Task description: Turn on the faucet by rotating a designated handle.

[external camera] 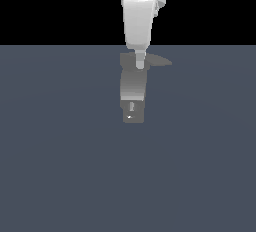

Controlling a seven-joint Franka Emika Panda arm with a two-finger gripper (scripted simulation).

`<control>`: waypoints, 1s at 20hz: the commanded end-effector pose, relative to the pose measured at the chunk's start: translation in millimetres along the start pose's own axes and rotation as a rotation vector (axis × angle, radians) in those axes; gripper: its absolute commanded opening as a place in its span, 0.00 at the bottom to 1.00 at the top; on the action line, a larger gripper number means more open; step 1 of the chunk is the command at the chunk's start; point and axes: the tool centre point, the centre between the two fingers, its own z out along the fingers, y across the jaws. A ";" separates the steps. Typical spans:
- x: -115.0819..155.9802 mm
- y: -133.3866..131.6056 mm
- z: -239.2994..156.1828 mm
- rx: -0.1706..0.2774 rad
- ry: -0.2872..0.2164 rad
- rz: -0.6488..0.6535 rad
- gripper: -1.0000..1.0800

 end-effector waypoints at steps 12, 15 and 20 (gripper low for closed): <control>50.5 -38.0 0.1 -0.001 0.001 0.013 0.00; 61.9 -46.6 0.1 -0.001 0.001 0.016 0.00; 80.6 -60.5 0.1 -0.001 0.001 0.021 0.00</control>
